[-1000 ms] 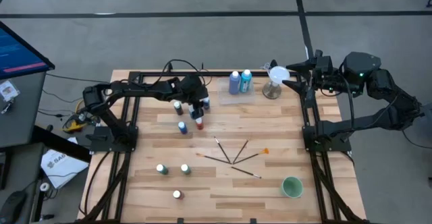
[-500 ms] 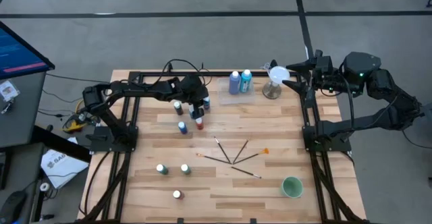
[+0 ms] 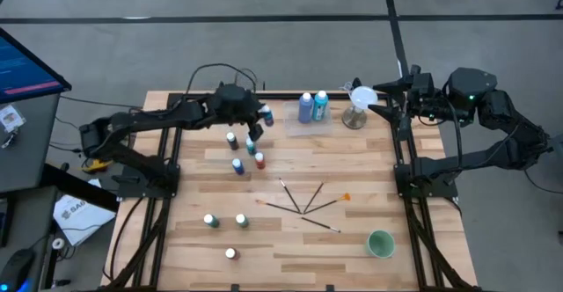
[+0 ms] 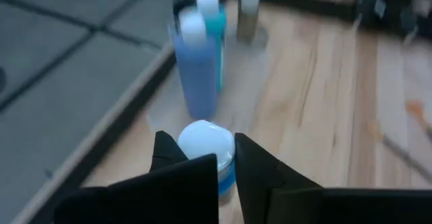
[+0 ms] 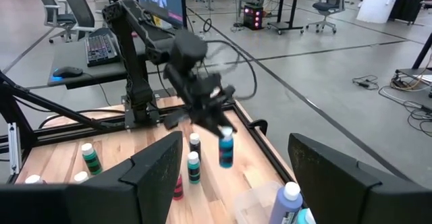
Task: Pick & Place Paint Supplies
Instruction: Put the top blue paint bottle into the transparent bin
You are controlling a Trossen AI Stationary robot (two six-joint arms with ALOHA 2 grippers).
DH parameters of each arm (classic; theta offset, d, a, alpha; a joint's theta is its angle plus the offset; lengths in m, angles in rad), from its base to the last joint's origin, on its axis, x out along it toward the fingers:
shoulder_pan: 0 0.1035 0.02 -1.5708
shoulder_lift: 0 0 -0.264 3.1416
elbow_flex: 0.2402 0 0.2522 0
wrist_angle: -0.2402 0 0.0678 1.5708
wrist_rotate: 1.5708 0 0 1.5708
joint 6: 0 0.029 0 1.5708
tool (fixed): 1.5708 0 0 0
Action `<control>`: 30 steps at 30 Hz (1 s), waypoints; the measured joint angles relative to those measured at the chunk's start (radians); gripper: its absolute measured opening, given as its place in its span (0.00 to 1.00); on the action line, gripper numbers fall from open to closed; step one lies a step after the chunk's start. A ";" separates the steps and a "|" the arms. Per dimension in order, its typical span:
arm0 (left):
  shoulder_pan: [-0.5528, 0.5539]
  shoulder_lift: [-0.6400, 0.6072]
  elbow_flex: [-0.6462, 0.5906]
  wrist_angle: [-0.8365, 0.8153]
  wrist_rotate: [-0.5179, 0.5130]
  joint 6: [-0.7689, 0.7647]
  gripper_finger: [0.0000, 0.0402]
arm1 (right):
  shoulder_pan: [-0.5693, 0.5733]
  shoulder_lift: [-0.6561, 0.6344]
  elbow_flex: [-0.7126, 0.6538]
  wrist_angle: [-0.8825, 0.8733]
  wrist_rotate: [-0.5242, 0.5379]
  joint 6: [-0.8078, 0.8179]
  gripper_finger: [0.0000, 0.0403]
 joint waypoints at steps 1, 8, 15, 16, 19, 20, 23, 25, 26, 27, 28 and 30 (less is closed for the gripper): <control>0.000 -0.011 0.000 0.025 -0.003 -0.010 0.00 | 0.000 0.000 0.000 0.000 0.000 -0.002 0.66; 0.014 -0.015 0.001 0.148 -0.018 -0.054 0.00 | 0.000 0.000 0.000 0.003 0.000 -0.005 0.66; 0.034 0.076 0.096 0.159 0.029 -0.048 0.00 | 0.000 0.000 0.000 0.004 0.000 -0.005 0.66; 0.035 0.098 0.122 0.158 0.036 -0.040 0.00 | 0.000 0.000 0.000 0.004 0.000 -0.005 0.66; 0.036 0.165 0.195 0.131 0.040 -0.014 0.00 | 0.000 0.000 0.000 0.004 0.000 -0.005 0.66; 0.039 0.186 0.214 0.127 0.043 -0.003 0.00 | 0.000 0.000 0.000 0.004 0.000 -0.003 0.66; 0.048 0.235 0.243 0.115 0.044 0.007 0.00 | 0.000 0.000 0.000 0.004 0.001 0.001 0.66; 0.055 0.268 0.247 0.114 0.045 0.007 0.00 | -0.001 0.000 0.000 0.004 0.001 0.002 0.66; 0.058 0.284 0.247 0.112 0.044 0.007 0.00 | -0.001 0.000 0.000 0.004 0.000 0.002 0.66; 0.063 0.298 0.247 0.110 0.044 0.007 0.00 | -0.001 0.000 0.000 0.004 0.001 0.003 0.66; 0.063 0.311 0.247 0.114 0.044 0.007 0.00 | -0.001 0.000 0.000 0.004 0.004 0.002 0.66; 0.064 0.336 0.247 0.118 0.042 0.008 0.00 | -0.001 0.000 0.000 0.004 0.006 0.003 0.66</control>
